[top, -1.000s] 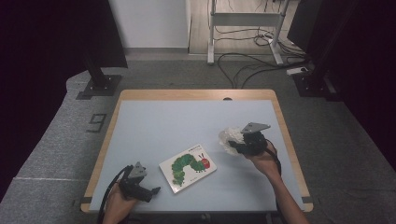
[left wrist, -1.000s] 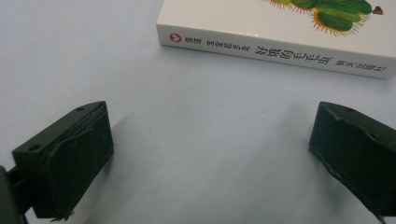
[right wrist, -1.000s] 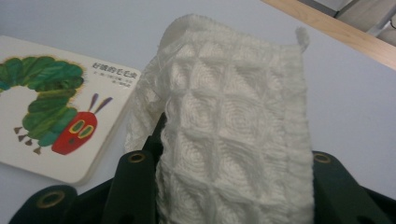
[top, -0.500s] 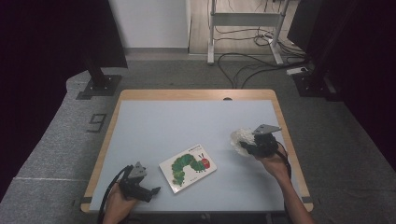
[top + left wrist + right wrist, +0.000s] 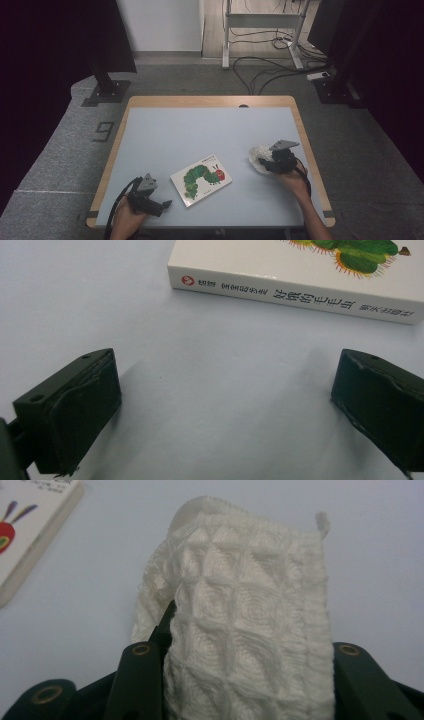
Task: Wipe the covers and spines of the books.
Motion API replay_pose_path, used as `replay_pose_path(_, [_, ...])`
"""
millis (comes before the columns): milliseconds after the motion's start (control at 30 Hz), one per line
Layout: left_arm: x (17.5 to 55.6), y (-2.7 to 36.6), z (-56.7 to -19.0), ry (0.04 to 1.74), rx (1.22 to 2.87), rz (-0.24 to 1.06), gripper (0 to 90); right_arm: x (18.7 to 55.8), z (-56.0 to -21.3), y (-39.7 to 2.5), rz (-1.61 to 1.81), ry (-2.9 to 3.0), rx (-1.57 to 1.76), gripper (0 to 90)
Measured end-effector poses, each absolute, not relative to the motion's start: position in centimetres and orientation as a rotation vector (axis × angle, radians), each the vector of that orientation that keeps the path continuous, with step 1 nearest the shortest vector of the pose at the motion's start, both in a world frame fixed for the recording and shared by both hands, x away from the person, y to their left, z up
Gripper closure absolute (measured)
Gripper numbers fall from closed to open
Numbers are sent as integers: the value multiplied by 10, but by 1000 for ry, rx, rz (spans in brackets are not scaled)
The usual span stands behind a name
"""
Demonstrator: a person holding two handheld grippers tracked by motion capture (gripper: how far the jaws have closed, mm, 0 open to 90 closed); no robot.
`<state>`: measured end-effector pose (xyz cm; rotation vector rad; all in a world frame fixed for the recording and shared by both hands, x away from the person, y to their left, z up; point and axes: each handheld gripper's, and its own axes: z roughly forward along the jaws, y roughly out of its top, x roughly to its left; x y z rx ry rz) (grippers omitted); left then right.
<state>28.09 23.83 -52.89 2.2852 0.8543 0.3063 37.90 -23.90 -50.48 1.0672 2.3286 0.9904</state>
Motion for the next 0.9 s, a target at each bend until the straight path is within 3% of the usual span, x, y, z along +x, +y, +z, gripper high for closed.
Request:
replay_pose_path(267, [281, 238, -529, 855, 2285, 306, 0, 379, -517, -241, 987, 2338, 1091, 467])
replay_pose_path(567, [281, 238, -529, 855, 2285, 306, 0, 379, -514, -239, 954, 2328, 1073, 164])
replay_pose_path(767, [281, 238, -529, 854, 2285, 306, 0, 377, -508, -239, 956, 2318, 1074, 94])
replay_pose_path(833, [281, 238, -529, 855, 2285, 306, 0, 376, -503, -239, 964, 2310, 1057, 0])
replay_pose_path(900, [281, 238, -529, 854, 2285, 306, 0, 375, -501, -239, 960, 2305, 1058, 0])
